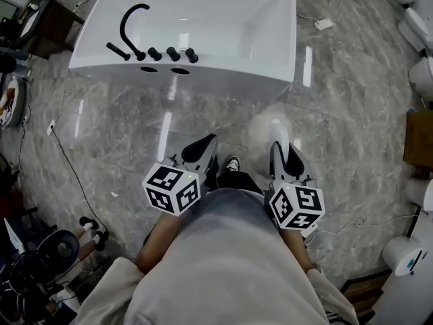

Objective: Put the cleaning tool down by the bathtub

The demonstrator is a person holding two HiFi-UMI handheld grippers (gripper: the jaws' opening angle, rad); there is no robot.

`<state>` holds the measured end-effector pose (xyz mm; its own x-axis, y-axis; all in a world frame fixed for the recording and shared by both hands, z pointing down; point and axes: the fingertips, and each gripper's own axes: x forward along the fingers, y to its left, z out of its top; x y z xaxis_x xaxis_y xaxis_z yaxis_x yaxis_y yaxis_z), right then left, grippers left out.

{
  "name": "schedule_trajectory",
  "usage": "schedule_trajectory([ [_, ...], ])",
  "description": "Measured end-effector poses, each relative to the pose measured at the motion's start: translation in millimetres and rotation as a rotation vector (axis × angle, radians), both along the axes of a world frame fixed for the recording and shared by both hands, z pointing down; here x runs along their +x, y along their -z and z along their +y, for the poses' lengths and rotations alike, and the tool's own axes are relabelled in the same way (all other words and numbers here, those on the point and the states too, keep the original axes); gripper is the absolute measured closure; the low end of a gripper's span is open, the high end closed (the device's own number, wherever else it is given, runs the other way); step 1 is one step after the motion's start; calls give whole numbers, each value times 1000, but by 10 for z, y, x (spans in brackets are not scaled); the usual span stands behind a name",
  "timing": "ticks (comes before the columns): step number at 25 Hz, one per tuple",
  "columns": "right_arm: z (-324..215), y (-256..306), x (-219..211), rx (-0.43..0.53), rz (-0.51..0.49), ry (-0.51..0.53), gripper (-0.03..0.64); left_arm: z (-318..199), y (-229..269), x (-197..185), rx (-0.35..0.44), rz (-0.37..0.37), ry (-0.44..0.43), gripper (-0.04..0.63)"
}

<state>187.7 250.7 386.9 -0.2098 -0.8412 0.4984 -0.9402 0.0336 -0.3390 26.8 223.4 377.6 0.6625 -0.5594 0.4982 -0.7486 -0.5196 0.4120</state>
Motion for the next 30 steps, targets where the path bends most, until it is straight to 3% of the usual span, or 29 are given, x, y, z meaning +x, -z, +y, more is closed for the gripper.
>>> schedule_trajectory([
  [13,-397,65,-10,-11,23,8,528,-477,51,67,46,-34,-14,586],
  [30,-1468,76,-400,-44,47,21,528,-1556,78,-240,16,13,-44,586],
])
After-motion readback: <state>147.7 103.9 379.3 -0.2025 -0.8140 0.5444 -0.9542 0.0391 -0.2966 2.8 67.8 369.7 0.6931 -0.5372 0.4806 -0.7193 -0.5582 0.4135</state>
